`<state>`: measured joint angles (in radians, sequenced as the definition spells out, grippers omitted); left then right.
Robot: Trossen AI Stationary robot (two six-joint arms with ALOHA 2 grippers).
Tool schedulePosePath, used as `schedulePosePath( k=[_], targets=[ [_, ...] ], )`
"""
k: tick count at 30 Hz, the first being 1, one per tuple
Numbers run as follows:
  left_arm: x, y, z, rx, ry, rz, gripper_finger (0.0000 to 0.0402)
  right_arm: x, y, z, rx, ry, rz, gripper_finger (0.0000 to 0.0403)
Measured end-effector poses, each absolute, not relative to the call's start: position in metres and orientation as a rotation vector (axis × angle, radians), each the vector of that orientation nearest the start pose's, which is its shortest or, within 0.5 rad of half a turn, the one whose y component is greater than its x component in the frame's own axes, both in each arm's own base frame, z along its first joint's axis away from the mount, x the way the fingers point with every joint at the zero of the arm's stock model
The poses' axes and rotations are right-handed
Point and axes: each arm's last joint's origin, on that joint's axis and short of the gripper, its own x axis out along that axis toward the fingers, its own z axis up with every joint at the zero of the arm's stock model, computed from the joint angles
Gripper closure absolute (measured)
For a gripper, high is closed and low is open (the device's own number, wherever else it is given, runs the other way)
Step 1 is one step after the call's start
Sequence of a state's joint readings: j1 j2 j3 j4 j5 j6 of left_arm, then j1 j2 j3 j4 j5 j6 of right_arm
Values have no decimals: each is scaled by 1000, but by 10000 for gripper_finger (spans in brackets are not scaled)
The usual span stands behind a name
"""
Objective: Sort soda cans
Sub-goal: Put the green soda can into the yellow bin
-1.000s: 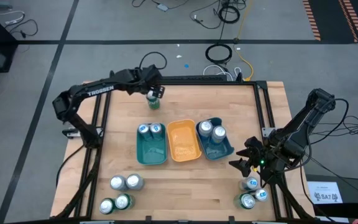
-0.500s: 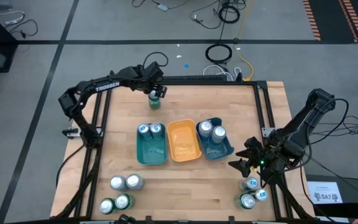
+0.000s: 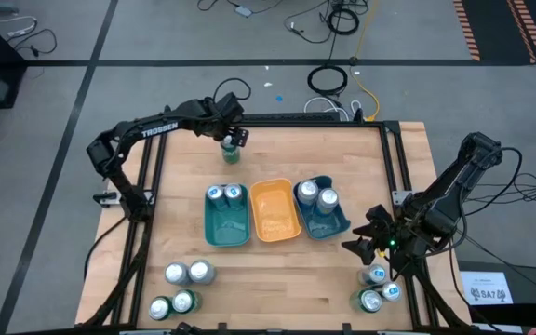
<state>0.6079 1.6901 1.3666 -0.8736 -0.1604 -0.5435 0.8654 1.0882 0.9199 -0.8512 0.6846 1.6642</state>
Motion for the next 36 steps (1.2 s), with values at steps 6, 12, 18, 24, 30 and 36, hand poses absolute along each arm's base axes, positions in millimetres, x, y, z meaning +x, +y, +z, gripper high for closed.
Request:
schedulePosePath(
  k=[6, 12, 18, 24, 30, 36],
  targets=[
    [275, 197, 255, -725, 991, 992, 84, 142, 138, 279, 882, 616, -427, 57],
    [277, 198, 268, -718, 958, 986, 84, 142, 138, 279, 882, 616, -427, 57],
    [277, 198, 270, -715, 960, 984, 84, 142, 138, 279, 882, 616, -428, 57],
    [271, 195, 259, -718, 1030, 999, 84, 142, 138, 279, 877, 617, -427, 57],
    [273, 191, 255, -707, 1037, 995, 84, 141, 138, 279, 870, 620, -428, 57],
    [274, 192, 261, -703, 1027, 1006, 84, 141, 138, 279, 875, 619, -429, 57]
  ],
)
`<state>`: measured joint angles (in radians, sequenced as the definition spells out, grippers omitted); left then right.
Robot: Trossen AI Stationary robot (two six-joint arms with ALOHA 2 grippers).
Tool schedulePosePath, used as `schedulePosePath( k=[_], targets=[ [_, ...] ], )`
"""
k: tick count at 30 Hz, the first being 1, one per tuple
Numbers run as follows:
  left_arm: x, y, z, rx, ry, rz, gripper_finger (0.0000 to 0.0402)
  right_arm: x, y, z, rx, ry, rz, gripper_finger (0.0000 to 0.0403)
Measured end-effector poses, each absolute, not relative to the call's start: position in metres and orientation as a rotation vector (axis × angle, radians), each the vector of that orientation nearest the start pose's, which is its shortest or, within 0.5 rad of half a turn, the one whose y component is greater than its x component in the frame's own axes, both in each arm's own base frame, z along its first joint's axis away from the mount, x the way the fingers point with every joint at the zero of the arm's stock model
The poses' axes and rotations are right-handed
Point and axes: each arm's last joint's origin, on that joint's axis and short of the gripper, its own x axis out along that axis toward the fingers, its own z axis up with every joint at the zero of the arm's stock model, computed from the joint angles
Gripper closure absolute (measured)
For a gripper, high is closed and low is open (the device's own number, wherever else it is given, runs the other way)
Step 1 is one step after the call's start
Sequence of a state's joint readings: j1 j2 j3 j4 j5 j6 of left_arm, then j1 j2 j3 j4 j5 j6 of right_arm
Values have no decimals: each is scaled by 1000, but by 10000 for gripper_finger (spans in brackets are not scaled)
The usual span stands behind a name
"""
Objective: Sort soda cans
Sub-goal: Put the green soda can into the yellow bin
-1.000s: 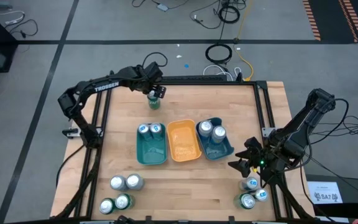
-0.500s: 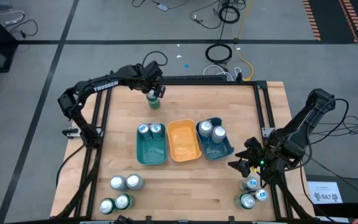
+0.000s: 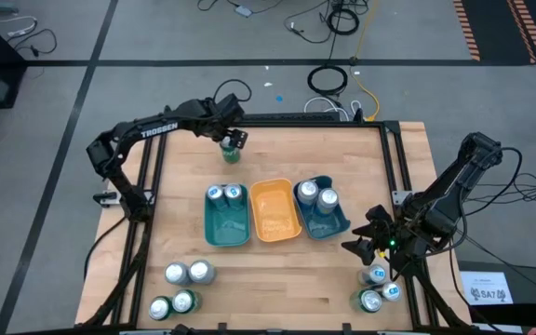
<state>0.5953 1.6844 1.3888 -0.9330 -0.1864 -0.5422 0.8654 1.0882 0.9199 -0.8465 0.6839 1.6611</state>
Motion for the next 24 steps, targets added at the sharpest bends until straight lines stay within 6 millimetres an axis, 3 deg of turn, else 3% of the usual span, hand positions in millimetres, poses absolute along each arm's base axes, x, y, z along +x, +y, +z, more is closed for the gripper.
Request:
schedulePosePath(
  k=[8, 14, 24],
  targets=[
    [275, 192, 276, -684, 1029, 981, 84, 142, 138, 279, 882, 617, -427, 57],
    [279, 196, 278, -474, 1051, 878, 84, 142, 138, 279, 882, 617, -427, 57],
    [284, 200, 282, -496, 961, 908, 84, 142, 139, 280, 889, 613, -423, 57]
  ],
)
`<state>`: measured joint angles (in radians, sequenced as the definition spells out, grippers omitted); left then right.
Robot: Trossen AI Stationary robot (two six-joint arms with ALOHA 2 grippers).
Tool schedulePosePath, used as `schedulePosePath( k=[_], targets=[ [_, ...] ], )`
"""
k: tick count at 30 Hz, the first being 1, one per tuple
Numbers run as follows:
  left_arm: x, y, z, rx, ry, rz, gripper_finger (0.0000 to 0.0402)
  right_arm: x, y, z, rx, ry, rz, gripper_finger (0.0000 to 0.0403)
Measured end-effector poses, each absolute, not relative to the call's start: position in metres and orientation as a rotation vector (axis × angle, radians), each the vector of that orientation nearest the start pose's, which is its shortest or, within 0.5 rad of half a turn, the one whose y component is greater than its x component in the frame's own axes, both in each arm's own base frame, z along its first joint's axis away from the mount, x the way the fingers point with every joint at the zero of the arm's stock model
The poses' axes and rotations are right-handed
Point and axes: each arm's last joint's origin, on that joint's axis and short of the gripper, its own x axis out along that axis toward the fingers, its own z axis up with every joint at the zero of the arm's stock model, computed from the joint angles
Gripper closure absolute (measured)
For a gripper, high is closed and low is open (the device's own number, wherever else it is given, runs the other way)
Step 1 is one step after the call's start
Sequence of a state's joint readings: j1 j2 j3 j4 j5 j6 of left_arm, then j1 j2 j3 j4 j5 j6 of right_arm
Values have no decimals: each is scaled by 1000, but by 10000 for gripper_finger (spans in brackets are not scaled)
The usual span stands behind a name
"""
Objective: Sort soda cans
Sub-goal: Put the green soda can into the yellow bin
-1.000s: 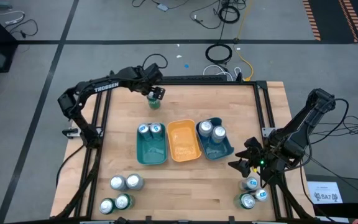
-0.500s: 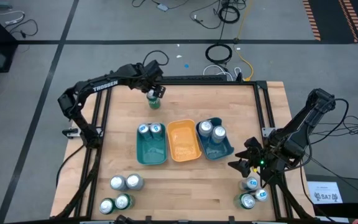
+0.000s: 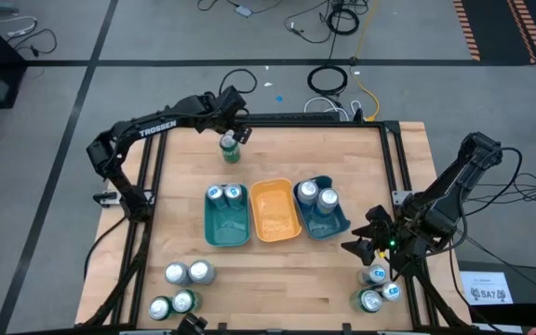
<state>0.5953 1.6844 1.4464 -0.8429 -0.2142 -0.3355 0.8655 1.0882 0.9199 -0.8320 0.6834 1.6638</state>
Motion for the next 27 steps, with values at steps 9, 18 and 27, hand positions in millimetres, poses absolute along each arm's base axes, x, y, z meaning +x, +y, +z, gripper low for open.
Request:
schedulePosePath(
  k=[9, 18, 27],
  targets=[
    [285, 199, 281, -489, 969, 903, 84, 142, 139, 280, 895, 613, -418, 57],
    [285, 198, 282, -488, 968, 899, 84, 143, 140, 280, 902, 611, -412, 57],
    [291, 189, 281, -563, 949, 858, 84, 143, 140, 281, 904, 610, -409, 57]
  ],
)
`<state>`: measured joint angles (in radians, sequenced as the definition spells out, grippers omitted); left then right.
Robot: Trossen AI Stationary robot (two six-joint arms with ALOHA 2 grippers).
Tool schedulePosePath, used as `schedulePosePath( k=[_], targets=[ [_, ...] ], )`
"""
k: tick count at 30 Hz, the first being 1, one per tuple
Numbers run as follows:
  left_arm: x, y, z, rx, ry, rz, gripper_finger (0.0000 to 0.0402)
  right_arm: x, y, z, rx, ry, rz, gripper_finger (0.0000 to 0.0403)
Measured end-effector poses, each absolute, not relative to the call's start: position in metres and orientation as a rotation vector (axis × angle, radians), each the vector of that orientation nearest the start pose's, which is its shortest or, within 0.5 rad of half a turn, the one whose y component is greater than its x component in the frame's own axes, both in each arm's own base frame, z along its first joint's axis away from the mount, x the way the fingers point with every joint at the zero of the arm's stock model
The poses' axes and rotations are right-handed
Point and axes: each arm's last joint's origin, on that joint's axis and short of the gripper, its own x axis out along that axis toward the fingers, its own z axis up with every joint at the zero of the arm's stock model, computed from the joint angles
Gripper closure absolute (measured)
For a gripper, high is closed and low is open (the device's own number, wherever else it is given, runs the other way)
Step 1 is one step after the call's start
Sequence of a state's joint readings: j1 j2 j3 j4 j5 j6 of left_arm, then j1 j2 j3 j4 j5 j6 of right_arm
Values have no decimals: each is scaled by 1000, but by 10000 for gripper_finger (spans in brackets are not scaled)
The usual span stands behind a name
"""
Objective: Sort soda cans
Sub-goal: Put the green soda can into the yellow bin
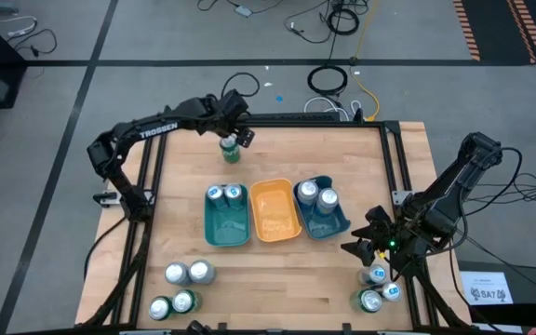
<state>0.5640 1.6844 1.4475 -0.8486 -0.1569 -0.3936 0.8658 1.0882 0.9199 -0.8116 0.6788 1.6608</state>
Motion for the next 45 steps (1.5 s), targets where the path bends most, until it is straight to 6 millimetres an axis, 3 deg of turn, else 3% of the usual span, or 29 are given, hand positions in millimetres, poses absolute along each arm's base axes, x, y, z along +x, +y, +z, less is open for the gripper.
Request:
schedulePosePath(
  k=[26, 36, 45],
  targets=[
    [280, 179, 243, -555, 1073, 952, 84, 143, 140, 280, 881, 614, -402, 57],
    [280, 179, 245, -558, 1077, 949, 84, 143, 140, 280, 882, 614, -402, 57],
    [287, 180, 275, -567, 1035, 927, 84, 143, 140, 280, 882, 614, -402, 57]
  ],
)
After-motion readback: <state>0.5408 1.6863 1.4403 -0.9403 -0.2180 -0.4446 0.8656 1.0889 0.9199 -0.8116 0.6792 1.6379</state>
